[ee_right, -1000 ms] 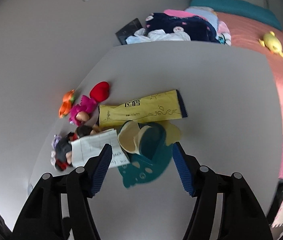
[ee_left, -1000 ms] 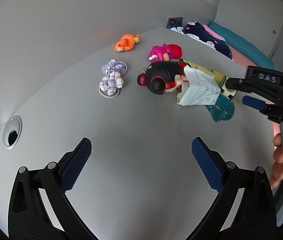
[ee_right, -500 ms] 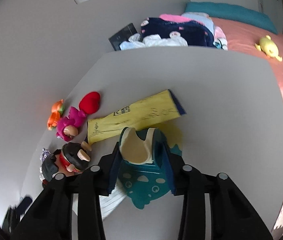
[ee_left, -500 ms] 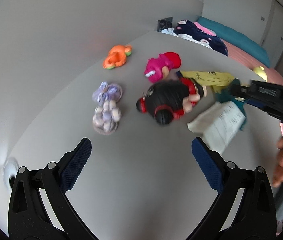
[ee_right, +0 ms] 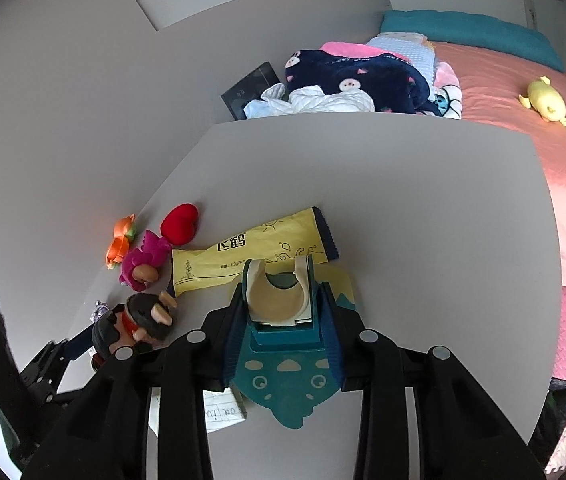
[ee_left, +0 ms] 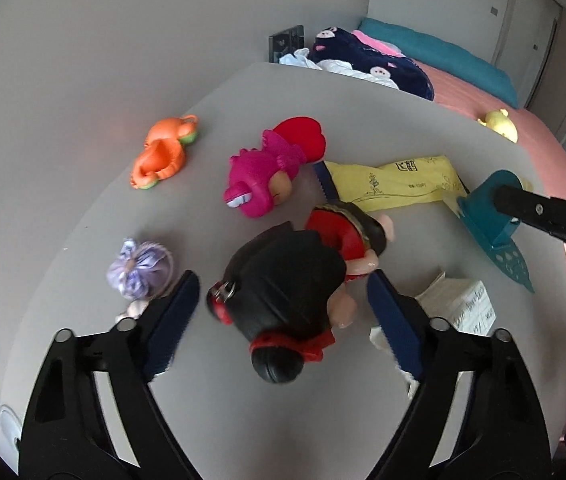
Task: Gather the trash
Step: 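Grasp the teal cup with the right tool while the left tool grasps the black-red doll, then carry the cup and doll over the trash bin and open both tools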
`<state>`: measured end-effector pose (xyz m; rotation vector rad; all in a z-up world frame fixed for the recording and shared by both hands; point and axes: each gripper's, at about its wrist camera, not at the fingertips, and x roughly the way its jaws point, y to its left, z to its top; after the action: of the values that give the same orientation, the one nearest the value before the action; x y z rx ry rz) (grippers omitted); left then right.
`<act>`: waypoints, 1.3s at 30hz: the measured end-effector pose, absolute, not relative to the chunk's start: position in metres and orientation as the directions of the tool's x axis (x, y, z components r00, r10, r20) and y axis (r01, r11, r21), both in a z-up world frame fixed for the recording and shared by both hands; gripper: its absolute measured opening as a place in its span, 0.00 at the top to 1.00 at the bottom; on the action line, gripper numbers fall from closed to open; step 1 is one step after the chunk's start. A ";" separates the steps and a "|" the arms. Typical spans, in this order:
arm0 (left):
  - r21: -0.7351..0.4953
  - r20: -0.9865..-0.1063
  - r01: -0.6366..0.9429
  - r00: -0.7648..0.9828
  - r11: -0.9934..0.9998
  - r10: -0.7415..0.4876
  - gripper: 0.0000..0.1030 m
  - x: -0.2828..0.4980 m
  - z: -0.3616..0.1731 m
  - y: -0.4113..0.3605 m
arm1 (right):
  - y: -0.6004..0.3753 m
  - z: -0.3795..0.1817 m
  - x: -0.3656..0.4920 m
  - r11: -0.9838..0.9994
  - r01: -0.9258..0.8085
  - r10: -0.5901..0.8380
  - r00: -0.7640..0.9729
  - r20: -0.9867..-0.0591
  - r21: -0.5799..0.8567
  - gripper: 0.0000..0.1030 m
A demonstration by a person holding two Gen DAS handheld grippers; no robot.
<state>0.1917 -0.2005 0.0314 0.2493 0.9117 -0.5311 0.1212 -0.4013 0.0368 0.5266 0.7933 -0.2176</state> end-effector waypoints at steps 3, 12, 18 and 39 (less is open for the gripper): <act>0.005 -0.812 0.530 0.497 0.848 -0.306 0.25 0.194 0.026 -0.207 | -0.403 0.036 0.119 0.852 0.372 0.012 0.689 -0.725 0.367 0.65; 0.006 -0.781 0.470 0.553 0.883 -0.290 0.36 0.176 0.028 -0.200 | -0.409 0.042 0.111 0.853 0.368 0.006 0.701 -0.713 0.370 0.65; -0.047 -0.746 0.446 0.580 0.894 -0.329 0.36 0.144 0.057 -0.186 | -0.411 0.058 0.090 0.846 0.360 0.013 0.723 -0.691 0.393 0.65; -0.074 -0.705 0.568 0.551 0.820 -0.446 0.36 -0.011 0.098 -0.252 | -0.451 0.110 -0.057 0.843 0.351 -0.034 0.791 -0.610 0.408 0.65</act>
<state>-0.0113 -0.2518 0.0977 0.1696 0.7829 -0.6029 -0.0574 -0.4507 0.1101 0.5353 0.6292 -0.2185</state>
